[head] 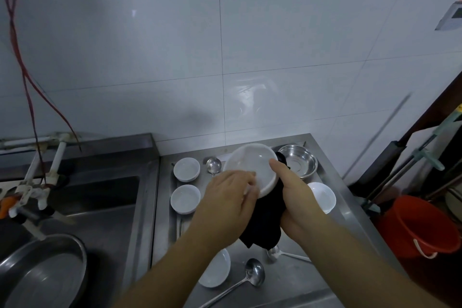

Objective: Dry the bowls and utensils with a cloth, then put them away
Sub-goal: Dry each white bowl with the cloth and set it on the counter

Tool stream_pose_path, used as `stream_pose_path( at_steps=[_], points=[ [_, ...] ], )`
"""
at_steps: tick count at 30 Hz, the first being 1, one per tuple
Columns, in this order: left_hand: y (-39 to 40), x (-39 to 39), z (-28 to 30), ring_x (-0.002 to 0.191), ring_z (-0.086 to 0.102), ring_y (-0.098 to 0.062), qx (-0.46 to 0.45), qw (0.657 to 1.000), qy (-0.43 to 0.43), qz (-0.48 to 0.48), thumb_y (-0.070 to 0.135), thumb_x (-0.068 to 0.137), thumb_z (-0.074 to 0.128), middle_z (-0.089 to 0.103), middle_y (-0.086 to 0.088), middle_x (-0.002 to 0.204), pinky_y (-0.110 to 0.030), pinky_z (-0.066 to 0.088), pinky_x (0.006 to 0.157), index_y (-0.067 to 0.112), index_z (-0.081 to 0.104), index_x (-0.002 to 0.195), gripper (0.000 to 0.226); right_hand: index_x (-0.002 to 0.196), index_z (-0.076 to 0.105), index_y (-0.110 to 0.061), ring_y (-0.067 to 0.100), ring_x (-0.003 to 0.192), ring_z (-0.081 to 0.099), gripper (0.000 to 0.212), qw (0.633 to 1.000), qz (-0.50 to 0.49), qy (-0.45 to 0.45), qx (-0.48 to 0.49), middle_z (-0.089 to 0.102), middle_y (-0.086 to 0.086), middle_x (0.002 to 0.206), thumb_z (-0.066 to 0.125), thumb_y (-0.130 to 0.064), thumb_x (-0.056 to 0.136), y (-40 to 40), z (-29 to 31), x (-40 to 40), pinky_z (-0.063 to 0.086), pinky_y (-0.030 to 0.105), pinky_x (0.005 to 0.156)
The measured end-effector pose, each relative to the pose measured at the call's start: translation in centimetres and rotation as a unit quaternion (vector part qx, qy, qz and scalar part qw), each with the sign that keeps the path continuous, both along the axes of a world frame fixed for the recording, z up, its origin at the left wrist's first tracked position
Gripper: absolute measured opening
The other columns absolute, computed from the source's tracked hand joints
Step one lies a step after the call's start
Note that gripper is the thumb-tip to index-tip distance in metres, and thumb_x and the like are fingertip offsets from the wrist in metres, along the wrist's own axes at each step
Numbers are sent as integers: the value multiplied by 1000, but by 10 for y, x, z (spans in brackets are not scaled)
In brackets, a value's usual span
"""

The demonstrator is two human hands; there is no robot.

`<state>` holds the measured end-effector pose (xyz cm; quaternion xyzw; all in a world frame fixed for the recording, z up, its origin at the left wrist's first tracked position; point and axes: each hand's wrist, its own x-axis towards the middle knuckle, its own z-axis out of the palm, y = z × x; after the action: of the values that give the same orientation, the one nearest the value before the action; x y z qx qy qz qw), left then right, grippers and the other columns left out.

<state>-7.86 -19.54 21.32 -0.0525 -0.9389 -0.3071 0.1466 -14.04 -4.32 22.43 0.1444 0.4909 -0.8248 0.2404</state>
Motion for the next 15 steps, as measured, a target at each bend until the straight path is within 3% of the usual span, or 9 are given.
stream_pose_path(
  at_steps=[3,7,10,12,15],
  points=[
    [-4,-3,-8,127,49,-5,90,990,22,102,39,108,45,60,15,136,-30,39,108,29,60,125,25,131,68,-12,36,91,77,54,1000,2,-13,-3,78,19,112,80,-42,88,3,-4,-1,62,47,76],
    [-11,-9,-11,111,60,0,240,952,-94,168,39,110,48,60,19,127,-17,46,89,38,55,138,29,122,73,-15,31,79,78,44,999,4,-30,-18,81,15,101,78,-44,89,13,-9,-5,63,42,72],
    [-6,-11,-17,99,75,-7,407,889,-159,136,31,113,46,79,16,104,-17,57,79,36,71,117,26,123,73,-13,32,82,79,49,999,15,-26,-15,80,17,107,78,-44,86,21,-14,-6,64,41,68],
    [-1,-12,-20,98,78,-13,505,831,-183,144,22,112,49,82,7,101,-22,62,78,28,75,115,27,123,73,-12,33,81,78,53,999,22,-26,3,80,19,108,81,-45,81,27,-18,-6,62,42,67],
    [5,-16,-25,94,80,-18,558,790,-198,157,17,110,53,83,-2,99,-26,64,75,21,75,112,23,119,76,-11,36,78,75,53,999,29,-34,29,79,21,104,85,-43,78,40,-23,-10,61,45,69]
  ],
)
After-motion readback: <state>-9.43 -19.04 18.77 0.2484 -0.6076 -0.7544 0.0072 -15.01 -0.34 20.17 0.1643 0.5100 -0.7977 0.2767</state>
